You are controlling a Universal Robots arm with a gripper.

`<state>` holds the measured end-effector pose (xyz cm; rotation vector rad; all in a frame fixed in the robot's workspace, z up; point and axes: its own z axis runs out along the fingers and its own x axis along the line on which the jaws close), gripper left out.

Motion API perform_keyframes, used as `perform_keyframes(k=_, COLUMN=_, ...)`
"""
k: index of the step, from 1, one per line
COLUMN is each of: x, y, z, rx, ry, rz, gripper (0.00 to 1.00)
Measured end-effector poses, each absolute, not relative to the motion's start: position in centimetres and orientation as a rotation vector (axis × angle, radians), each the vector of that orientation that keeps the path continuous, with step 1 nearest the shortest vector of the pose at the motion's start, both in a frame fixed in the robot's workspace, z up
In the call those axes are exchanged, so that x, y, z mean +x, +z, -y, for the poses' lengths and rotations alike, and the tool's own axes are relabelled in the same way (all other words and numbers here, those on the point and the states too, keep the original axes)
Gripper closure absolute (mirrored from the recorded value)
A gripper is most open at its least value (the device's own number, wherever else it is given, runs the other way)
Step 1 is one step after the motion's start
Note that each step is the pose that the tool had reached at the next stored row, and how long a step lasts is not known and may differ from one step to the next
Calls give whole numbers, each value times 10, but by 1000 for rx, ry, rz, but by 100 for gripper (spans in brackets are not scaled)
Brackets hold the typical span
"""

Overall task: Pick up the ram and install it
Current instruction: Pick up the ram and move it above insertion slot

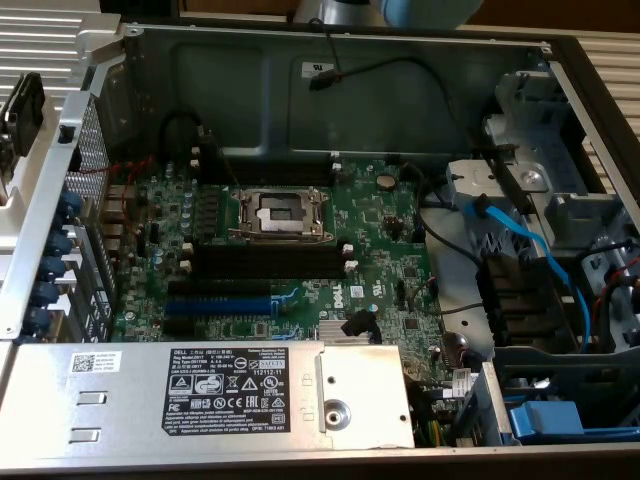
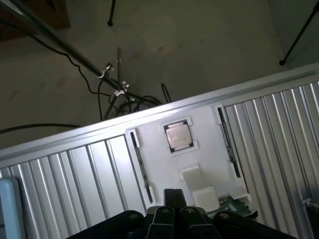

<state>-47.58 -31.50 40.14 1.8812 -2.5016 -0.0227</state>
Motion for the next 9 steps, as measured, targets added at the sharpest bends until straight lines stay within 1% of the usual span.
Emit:
perform_keyframes(k=2, x=-476, y=401, z=315, rx=1887, ry=-7, rz=2498, gripper=90)
perform_keyframes(k=6, x=-478, y=401, z=316, rx=1908, ry=42, rz=2504, gripper=90)
perform_keyframes(k=9, x=-478, y=400, z=316, rx=1939, ry=46, rz=2485, gripper=90)
